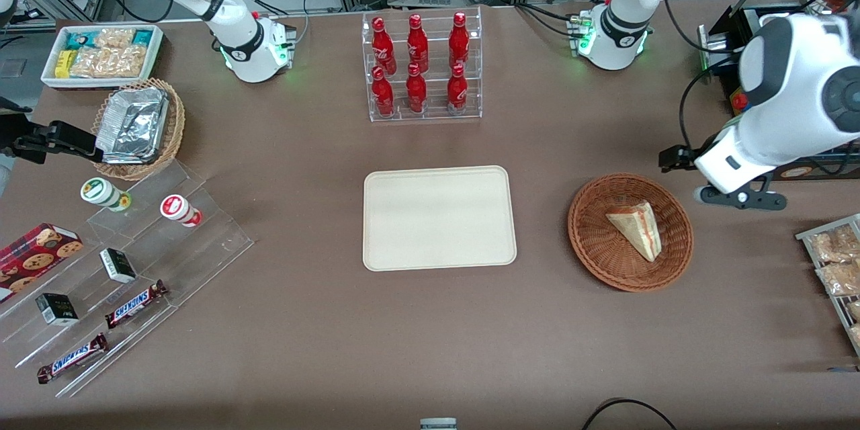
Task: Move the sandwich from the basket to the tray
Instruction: 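Move the left gripper over the wicker basket above the wrapped sandwich, then lower the open left gripper and close it on the sandwich's crust edge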
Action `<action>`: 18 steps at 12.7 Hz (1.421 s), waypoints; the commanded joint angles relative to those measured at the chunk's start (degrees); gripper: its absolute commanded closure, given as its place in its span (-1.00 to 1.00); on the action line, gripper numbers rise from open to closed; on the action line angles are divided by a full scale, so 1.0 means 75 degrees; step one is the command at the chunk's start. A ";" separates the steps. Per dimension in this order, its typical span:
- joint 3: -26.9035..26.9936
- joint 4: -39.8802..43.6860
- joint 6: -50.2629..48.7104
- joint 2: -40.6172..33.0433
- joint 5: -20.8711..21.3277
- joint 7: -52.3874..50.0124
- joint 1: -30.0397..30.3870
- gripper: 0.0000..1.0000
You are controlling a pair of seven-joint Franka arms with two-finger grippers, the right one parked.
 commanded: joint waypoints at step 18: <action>-0.0081 -0.3284 0.5973 0.0394 0.0036 -0.6316 0.0159 -1.00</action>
